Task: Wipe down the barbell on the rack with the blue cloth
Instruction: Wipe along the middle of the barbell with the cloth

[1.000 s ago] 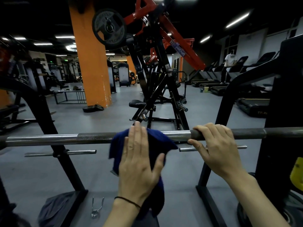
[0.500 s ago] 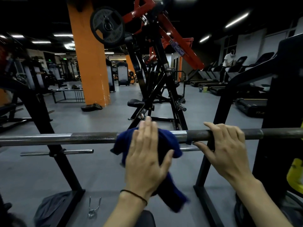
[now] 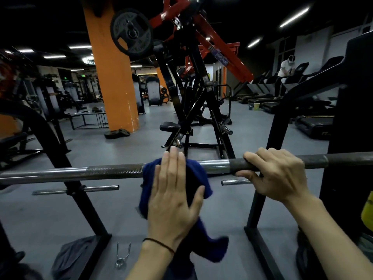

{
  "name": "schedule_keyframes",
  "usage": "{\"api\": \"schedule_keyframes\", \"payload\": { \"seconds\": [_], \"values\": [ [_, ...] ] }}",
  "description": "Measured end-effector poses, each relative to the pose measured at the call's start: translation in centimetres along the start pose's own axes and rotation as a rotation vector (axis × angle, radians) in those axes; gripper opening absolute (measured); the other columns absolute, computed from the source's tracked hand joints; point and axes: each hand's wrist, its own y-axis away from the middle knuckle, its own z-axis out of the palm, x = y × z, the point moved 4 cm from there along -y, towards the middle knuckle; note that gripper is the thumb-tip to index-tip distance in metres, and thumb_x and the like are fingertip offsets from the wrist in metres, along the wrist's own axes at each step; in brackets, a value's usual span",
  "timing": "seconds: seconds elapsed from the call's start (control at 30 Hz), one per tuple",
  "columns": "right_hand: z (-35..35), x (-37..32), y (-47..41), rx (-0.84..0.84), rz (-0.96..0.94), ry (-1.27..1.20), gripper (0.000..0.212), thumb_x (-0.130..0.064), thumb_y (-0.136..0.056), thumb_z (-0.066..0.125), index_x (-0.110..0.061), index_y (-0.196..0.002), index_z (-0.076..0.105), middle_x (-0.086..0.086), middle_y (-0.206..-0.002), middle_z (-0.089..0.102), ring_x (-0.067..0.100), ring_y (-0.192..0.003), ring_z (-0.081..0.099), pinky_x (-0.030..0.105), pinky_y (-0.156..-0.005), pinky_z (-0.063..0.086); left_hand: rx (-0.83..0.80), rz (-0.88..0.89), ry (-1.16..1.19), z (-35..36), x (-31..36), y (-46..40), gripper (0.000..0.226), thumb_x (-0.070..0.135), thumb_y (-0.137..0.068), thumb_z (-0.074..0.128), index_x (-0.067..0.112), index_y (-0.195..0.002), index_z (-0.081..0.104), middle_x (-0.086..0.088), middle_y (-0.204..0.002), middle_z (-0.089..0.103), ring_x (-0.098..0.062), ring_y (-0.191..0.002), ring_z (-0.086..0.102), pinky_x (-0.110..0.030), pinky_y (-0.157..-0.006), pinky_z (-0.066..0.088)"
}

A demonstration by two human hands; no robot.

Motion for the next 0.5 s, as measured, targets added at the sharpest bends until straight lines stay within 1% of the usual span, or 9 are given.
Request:
{"api": "schedule_keyframes", "payload": {
  "seconds": [0.1,0.13,0.17,0.23,0.27,0.33,0.4,0.5],
  "values": [
    [-0.3,0.1,-1.2,-0.105,0.05,-0.096,0.065,-0.071,-0.099,0.035,-0.018,-0.075,0.062,-0.004,-0.059,0.053,0.023,-0.045,0.049,0.028,-0.044,0.033,0.02,-0.123,0.024,0.5,1.1,-0.9,0.085,0.056,-0.098,0.037,-0.001,-0.158,0.017,-0.017,-0.167,0.012,-0.03,-0.156,0.005,-0.047,-0.126,0.001],
    [-0.4,0.1,-1.4,-0.13,0.067,-0.113,0.067,-0.075,-0.097,0.033,-0.019,-0.073,0.06,-0.005,-0.057,0.054,0.023,-0.044,0.05,0.028,-0.043,0.034,0.018,-0.118,0.052,0.9,2.6,-1.3,0.087,0.058,-0.098,0.038,-0.002,-0.157,0.017,-0.018,-0.167,0.011,-0.032,-0.156,0.004,-0.047,-0.126,0.0],
    [-0.5,0.2,-1.4,-0.147,0.081,-0.117,0.068,-0.077,-0.096,0.031,-0.02,-0.072,0.059,-0.006,-0.057,0.055,0.024,-0.045,0.051,0.028,-0.043,0.036,0.009,-0.061,0.084,1.4,4.5,-1.6,0.089,0.058,-0.097,0.041,-0.003,-0.157,0.017,-0.018,-0.167,0.01,-0.033,-0.155,0.004,-0.048,-0.126,0.0],
    [-0.5,0.3,-1.4,-0.163,0.101,-0.118,0.07,-0.079,-0.094,0.028,-0.021,-0.071,0.058,-0.006,-0.057,0.057,0.025,-0.047,0.055,0.029,-0.045,0.036,-0.036,0.112,0.114,2.2,7.5,-1.4,0.089,0.058,-0.097,0.046,-0.001,-0.157,0.02,-0.016,-0.167,0.012,-0.031,-0.156,0.006,-0.046,-0.126,0.005],
    [-0.5,0.4,-1.5,-0.171,0.1,-0.122,0.072,-0.08,-0.094,0.026,-0.021,-0.07,0.058,-0.005,-0.056,0.057,0.025,-0.047,0.056,0.028,-0.045,0.034,-0.053,0.169,0.107,2.2,7.9,-1.3,0.088,0.058,-0.097,0.047,0.0,-0.157,0.02,-0.014,-0.167,0.012,-0.028,-0.156,0.007,-0.045,-0.126,0.007],
    [-0.6,0.5,-1.6,-0.199,0.098,-0.129,0.075,-0.082,-0.093,0.023,-0.021,-0.067,0.057,-0.006,-0.053,0.055,0.025,-0.045,0.056,0.026,-0.045,0.031,-0.066,0.204,0.077,1.9,6.8,-1.1,0.083,0.057,-0.1,0.043,0.002,-0.158,0.02,-0.012,-0.168,0.012,-0.025,-0.156,0.007,-0.043,-0.126,0.01],
    [-0.5,0.6,-1.9,-0.247,0.093,-0.138,0.078,-0.084,-0.092,0.018,-0.022,-0.065,0.056,-0.007,-0.05,0.051,0.022,-0.043,0.053,0.025,-0.045,0.028,-0.059,0.156,0.043,1.1,4.4,-0.9,0.081,0.058,-0.101,0.036,0.004,-0.159,0.018,-0.011,-0.168,0.012,-0.024,-0.156,0.007,-0.043,-0.126,0.009],
    [-0.4,0.8,-2.3,-0.327,0.111,-0.139,0.081,-0.088,-0.088,0.011,-0.026,-0.064,0.056,-0.009,-0.048,0.048,0.019,-0.045,0.05,0.025,-0.047,0.024,0.005,0.0,0.0,0.2,1.7,-1.0,0.082,0.059,-0.101,0.032,0.001,-0.158,0.019,-0.013,-0.167,0.016,-0.026,-0.156,0.009,-0.043,-0.127,0.007]
  ]
}}
